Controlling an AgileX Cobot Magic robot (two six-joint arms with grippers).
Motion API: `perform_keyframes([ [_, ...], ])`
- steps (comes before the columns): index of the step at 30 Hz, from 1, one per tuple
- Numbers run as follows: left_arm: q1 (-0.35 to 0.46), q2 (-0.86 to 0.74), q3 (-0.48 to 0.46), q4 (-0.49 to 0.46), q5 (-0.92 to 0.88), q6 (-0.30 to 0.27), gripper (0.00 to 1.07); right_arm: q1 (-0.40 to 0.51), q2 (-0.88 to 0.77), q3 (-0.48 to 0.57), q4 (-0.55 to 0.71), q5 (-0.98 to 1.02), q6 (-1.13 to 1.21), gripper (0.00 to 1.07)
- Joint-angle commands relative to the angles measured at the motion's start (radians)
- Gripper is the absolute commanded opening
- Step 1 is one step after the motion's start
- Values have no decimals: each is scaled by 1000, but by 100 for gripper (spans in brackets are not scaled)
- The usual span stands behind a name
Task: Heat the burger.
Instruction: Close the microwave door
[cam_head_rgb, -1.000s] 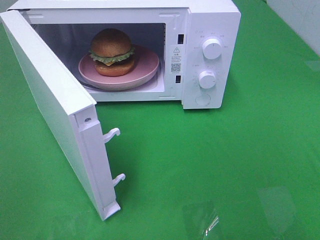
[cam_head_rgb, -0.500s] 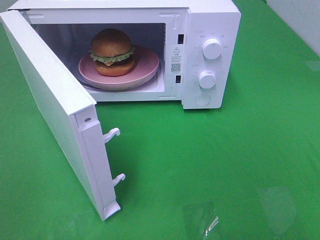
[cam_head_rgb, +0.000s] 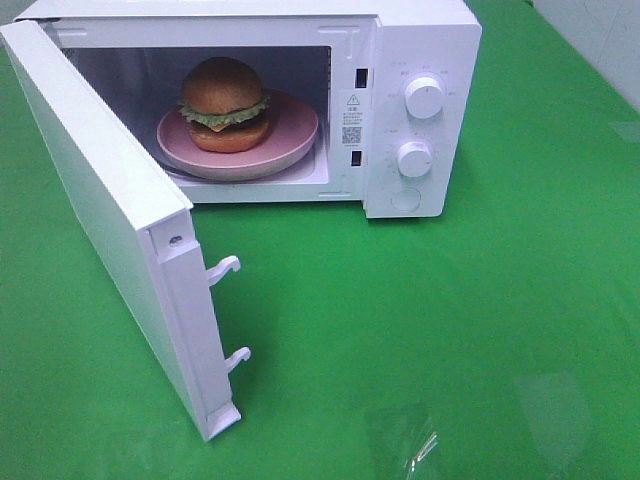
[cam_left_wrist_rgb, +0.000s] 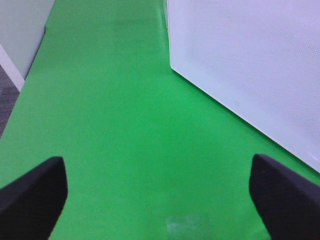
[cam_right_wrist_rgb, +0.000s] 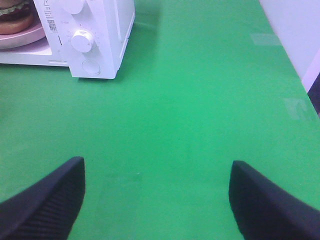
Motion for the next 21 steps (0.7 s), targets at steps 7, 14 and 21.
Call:
perform_keyframes([
  [7,-4,-15,2,2,-14,0,91,-3,-28,2,1,-9,-12,76],
  [14,-4,-15,2,2,-14,0,91,-3,-28,2,1,-9,-12,76],
  [21,-4,-12,2,9,-14,-7,91,-3,-28,2,1,-9,-12,76],
])
